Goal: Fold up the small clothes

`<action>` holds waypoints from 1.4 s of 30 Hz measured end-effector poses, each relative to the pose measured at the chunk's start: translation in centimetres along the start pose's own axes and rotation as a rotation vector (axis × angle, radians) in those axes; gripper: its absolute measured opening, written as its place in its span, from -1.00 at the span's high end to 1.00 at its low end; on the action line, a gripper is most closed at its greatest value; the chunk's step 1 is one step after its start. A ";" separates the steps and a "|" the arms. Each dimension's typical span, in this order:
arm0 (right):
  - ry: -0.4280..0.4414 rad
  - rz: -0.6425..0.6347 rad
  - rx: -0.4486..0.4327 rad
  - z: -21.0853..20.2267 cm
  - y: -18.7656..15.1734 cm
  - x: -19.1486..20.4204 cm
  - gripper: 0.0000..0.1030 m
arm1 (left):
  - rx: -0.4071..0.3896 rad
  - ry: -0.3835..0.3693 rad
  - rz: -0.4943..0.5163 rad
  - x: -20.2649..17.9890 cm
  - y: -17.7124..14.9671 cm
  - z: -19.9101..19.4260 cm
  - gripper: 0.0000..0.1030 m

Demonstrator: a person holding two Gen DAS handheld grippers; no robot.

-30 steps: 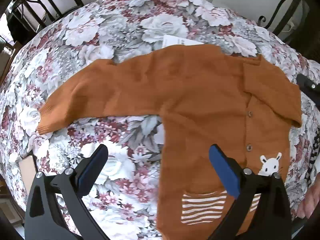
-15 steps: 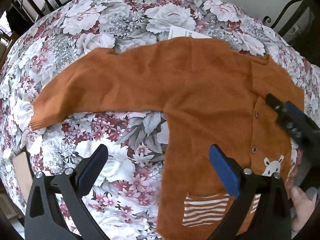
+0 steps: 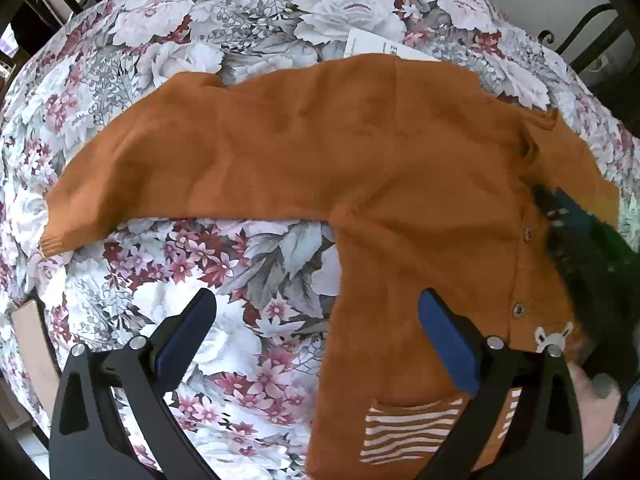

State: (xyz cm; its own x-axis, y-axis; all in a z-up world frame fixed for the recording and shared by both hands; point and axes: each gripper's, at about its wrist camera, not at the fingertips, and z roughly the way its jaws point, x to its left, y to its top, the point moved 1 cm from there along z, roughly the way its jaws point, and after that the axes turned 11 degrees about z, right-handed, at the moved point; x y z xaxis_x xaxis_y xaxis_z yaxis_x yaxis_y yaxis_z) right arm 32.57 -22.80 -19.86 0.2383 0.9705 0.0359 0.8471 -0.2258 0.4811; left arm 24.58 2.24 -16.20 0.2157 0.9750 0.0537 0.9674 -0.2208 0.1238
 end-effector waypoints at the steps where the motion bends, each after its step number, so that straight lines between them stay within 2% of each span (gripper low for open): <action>1: 0.017 0.020 -0.004 -0.3 0.3 -0.1 0.72 | 0.002 0.007 0.000 0.0 0.1 0.1 -0.91; 6: 0.152 0.102 -0.038 -3.1 1.4 0.0 0.75 | 0.000 -0.003 -0.021 0.7 0.2 0.3 -0.91; 10: 0.246 0.078 -0.038 -4.3 1.2 2.3 0.75 | 0.003 0.009 -0.026 1.7 0.2 0.3 -0.91; 14: 0.326 0.037 0.043 -2.8 0.0 5.3 0.74 | 0.017 0.020 -0.036 2.7 0.4 1.0 -0.91; 16: 0.361 0.048 0.131 -1.2 -0.8 5.8 0.51 | 0.024 0.031 -0.047 3.1 0.6 1.3 -0.90; 17: 0.364 0.065 0.149 -0.9 -0.9 5.6 0.45 | 0.041 0.080 -0.043 3.1 0.9 1.7 -0.91; 18: 0.354 0.081 0.150 -0.9 -0.8 4.9 0.38 | 0.043 0.082 -0.047 3.1 1.3 2.0 -0.91; 19: 0.348 0.093 0.140 -1.3 -0.6 4.4 0.38 | 0.046 0.052 -0.064 3.1 1.6 2.1 -0.91; 21: 0.394 0.151 0.096 -3.0 0.1 2.1 0.30 | 0.043 0.000 -0.089 3.1 2.5 2.0 -0.91; 23: 0.408 0.195 0.020 -5.2 1.2 -0.5 0.02 | 0.023 -0.002 -0.099 2.8 3.7 1.7 -0.91; 25: 0.358 0.227 -0.056 -6.7 1.8 -3.5 -0.34 | 0.020 -0.012 -0.099 2.5 4.8 2.1 -0.91; 26: 0.320 0.253 -0.084 -7.0 1.9 -5.5 -0.38 | 0.024 -0.037 -0.099 2.4 5.3 2.6 -0.91; 28: 0.252 0.312 -0.097 -6.8 1.8 -9.7 -0.39 | 0.025 -0.074 -0.100 2.3 6.0 3.4 -0.91; 33: 0.214 0.407 -0.071 -5.2 1.3 -15.6 -0.39 | -0.037 -0.121 -0.095 2.2 7.6 4.2 -0.89; 38: 0.290 0.504 -0.031 -3.0 1.4 -16.7 -0.39 | -0.112 -0.220 -0.049 0.0 10.0 3.8 -0.77; 42: 0.297 0.483 -0.010 -1.0 1.9 -16.0 -0.39 | -0.114 -0.214 0.030 -2.4 10.8 4.0 -0.48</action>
State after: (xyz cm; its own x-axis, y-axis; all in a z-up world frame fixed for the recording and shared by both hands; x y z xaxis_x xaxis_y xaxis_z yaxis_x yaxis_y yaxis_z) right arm 29.88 -38.71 -18.61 0.4527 0.7395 0.4982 0.6698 -0.6508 0.3575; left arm 35.06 -2.42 -18.98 0.2790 0.9484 -0.1507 0.9415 -0.2393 0.2373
